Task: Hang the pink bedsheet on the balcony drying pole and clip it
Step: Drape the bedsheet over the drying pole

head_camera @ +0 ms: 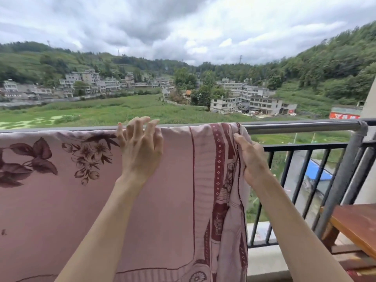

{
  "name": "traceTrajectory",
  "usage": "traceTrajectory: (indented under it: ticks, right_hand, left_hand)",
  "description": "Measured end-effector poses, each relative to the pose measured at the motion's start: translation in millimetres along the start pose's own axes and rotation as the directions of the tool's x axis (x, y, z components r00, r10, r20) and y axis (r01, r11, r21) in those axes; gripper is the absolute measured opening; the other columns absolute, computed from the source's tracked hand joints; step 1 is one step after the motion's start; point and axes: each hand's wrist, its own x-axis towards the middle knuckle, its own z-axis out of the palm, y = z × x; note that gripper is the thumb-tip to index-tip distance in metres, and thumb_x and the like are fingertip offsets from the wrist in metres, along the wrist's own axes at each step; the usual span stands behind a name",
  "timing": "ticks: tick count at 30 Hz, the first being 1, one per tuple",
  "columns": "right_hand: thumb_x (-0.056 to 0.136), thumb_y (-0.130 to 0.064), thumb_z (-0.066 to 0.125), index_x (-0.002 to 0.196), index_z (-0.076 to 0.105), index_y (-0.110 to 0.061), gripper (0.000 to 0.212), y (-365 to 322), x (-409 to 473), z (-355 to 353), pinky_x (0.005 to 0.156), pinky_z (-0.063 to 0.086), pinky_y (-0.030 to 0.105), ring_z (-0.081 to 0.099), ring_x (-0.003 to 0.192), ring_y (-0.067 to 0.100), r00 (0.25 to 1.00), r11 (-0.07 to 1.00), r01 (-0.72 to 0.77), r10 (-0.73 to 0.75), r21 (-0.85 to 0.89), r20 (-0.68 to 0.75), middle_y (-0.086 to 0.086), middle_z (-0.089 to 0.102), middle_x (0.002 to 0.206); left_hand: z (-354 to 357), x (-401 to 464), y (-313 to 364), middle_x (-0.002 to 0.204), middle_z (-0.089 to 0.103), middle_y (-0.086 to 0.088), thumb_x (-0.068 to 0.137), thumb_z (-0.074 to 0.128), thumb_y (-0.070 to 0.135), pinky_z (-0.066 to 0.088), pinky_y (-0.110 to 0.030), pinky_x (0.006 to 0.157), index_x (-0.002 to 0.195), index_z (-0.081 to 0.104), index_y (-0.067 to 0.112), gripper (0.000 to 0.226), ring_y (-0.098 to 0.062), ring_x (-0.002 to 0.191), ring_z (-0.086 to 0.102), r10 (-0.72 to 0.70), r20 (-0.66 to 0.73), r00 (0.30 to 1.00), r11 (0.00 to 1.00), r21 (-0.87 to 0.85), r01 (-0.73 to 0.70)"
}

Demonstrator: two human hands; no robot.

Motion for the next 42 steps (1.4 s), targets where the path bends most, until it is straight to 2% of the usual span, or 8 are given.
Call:
traceTrajectory:
  ticks: [4,10,15,21,25,28,34,42]
  right_hand:
    - [0.082,-0.029,0.069,0.088,0.070,-0.010,0.020,-1.4,5.4,-4.8,0.058,0.056,0.024,0.072,0.071,0.019,0.998,0.998,-0.009,0.013,-0.066,0.068,0.005,0.075,0.076]
    - [0.091,-0.028,0.055,0.113,0.065,-0.023,0.025,-6.2,26.6,-35.6,0.063,0.054,0.016,0.069,0.074,0.006,0.979,0.979,0.128,-0.099,-0.159,0.180,-0.008,0.073,0.079]
    - [0.094,-0.024,0.047,0.062,0.046,-0.022,0.032,-21.9,40.3,-76.6,0.046,0.039,0.015,0.046,0.047,0.005,0.974,0.948,0.202,-0.167,-0.245,0.155,-0.014,0.052,0.046]
    - [0.091,-0.028,0.051,0.061,0.044,-0.020,0.032,-45.8,64.2,-112.5,0.055,0.047,0.023,0.033,0.055,0.022,0.973,0.960,0.226,-0.214,-0.163,0.090,0.006,0.038,0.055]
    - [0.089,-0.026,0.057,0.096,0.072,-0.019,0.018,-29.2,50.8,-121.7,0.066,0.058,0.032,0.065,0.070,0.028,0.990,0.985,0.116,-0.103,-0.128,0.097,0.006,0.072,0.076]
    - [0.086,-0.026,0.060,0.062,0.056,-0.017,0.027,-43.6,58.2,-127.8,0.045,0.038,0.026,0.039,0.050,0.016,0.981,0.971,0.193,-0.188,-0.138,0.051,-0.005,0.046,0.053]
    - [0.090,-0.027,0.056,0.071,0.065,-0.015,0.025,-44.6,68.6,-142.6,0.062,0.044,0.022,0.046,0.064,0.011,0.978,0.984,0.156,-0.166,-0.085,-0.125,-0.004,0.053,0.064]
    - [0.089,-0.026,0.058,0.068,0.074,-0.025,0.026,-37.5,69.6,-181.6,0.055,0.048,0.012,0.066,0.066,-0.001,0.979,0.964,0.163,-0.131,-0.211,0.157,-0.012,0.072,0.070]
  left_hand:
    - [29.1,0.9,66.9,0.141,0.041,-0.001,0.098,0.031,0.029,-0.010,-0.042,0.114,0.135,0.042,0.018,0.040,-0.017,0.139,0.024,0.160,0.100,0.982,0.985,-0.080,-0.152]
    - [73.2,8.0,116.6,0.127,0.054,0.002,0.097,0.024,0.042,0.008,-0.034,0.098,0.125,0.050,0.027,0.041,-0.021,0.120,0.038,0.033,0.117,0.993,0.998,0.047,-0.039]
    - [76.2,7.6,117.9,0.119,0.057,0.000,0.097,0.027,0.042,0.010,-0.035,0.097,0.113,0.057,0.024,0.039,-0.022,0.115,0.040,-0.047,0.066,0.997,0.996,0.078,0.041]
    - [80.9,10.4,126.2,0.119,0.056,-0.001,0.097,0.027,0.038,0.009,-0.034,0.098,0.109,0.058,0.021,0.037,-0.022,0.114,0.039,-0.114,0.056,0.992,0.986,0.128,0.106]
    - [82.3,10.3,124.1,0.116,0.058,-0.001,0.096,0.025,0.039,0.009,-0.032,0.096,0.108,0.059,0.021,0.040,-0.022,0.111,0.040,-0.115,0.032,0.993,0.983,0.147,0.109]
    - [83.3,10.8,123.7,0.113,0.058,-0.001,0.090,0.020,0.043,0.010,-0.032,0.097,0.104,0.060,0.020,0.048,-0.022,0.109,0.041,-0.108,0.030,0.994,0.985,0.136,0.103]
    - [83.4,9.8,124.1,0.104,0.058,-0.002,0.088,0.016,0.043,0.015,-0.034,0.092,0.098,0.059,0.021,0.049,-0.020,0.098,0.039,-0.093,0.004,0.996,0.986,0.141,0.092]
    - [81.6,3.6,152.2,0.124,0.057,-0.007,0.096,0.038,0.027,0.007,-0.040,0.110,0.119,0.058,0.018,0.032,-0.025,0.121,0.041,-0.182,-0.045,0.982,0.982,0.046,0.184]
